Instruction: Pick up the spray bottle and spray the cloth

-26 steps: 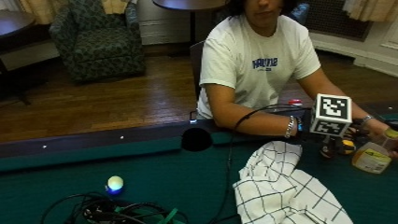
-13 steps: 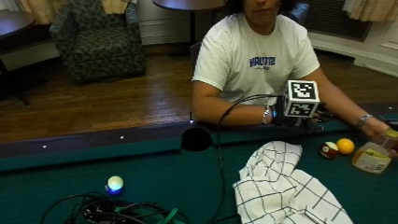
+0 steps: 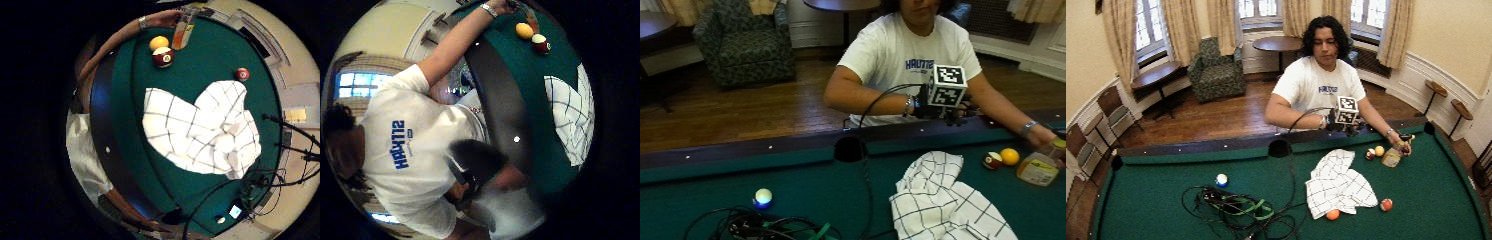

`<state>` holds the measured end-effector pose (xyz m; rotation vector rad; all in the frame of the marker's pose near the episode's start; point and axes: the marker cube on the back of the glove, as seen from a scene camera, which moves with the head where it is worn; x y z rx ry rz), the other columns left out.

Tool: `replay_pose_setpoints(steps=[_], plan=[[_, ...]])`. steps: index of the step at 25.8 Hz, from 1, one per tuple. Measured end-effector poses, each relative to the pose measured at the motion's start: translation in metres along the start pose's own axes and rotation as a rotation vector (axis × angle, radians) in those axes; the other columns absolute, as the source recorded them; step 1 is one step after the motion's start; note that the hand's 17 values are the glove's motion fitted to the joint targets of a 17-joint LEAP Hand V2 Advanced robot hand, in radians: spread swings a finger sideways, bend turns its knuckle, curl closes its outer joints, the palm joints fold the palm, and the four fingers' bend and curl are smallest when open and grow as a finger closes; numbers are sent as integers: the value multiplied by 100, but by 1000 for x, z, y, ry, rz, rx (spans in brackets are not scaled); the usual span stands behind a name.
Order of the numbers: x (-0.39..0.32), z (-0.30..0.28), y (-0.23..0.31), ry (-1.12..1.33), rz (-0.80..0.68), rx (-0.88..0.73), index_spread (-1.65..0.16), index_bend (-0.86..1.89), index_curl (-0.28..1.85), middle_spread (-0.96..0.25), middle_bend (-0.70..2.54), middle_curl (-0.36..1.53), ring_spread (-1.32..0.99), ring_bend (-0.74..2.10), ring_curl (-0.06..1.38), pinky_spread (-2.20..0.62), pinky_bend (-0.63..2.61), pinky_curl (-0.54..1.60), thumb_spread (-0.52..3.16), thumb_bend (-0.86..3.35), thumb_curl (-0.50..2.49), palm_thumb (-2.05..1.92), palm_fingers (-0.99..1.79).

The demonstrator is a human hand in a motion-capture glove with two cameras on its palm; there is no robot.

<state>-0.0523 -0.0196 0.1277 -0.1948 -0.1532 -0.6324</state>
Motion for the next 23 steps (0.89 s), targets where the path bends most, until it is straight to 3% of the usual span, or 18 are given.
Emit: replay_pose_setpoints(steps=[23], plan=[[9, -72, 33, 61, 88, 56, -48, 15, 26, -12, 19, 33, -13, 24, 30, 22, 32, 36, 97, -3, 33, 26, 16]])
